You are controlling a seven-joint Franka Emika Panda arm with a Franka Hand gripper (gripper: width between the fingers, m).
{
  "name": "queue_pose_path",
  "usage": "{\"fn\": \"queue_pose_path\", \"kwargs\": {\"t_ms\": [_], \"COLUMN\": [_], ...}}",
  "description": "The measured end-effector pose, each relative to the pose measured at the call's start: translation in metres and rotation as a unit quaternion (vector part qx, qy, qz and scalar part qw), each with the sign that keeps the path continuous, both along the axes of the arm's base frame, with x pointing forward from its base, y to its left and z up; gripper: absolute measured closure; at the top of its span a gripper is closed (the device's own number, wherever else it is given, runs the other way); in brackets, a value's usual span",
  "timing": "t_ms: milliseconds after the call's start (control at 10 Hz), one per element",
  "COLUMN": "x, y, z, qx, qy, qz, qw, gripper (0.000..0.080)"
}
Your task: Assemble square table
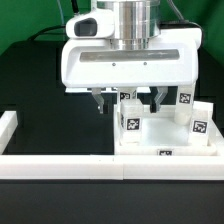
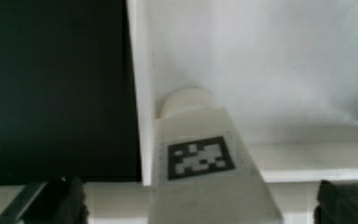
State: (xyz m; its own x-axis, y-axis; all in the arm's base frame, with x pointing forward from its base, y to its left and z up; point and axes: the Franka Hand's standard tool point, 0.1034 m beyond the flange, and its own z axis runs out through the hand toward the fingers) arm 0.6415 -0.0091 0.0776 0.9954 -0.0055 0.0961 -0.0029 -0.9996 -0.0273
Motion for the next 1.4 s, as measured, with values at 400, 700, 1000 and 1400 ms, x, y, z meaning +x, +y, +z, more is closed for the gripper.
{"fn": "queue_pose_path", "kwargs": {"t_ms": [400,700,1000,1400], "x": [-0.0003,-0.0003,-0.0003,0.0001], "y": [-0.0005,-0.0004,-0.0002,0.0001], "z": [-0.0002,-0.0002,-0.0003,-0.0006], "qx": [-0.008,-0.007,-0.004,0.026], "qy": [-0.002,-0.002,-0.001,0.001], "qz": [0.077,0.069,0.044,-0.153], "qw": [0.997,0.998,0.999,0.988], "gripper": [0.0151,0.0444,0.0511,0.0511]}}
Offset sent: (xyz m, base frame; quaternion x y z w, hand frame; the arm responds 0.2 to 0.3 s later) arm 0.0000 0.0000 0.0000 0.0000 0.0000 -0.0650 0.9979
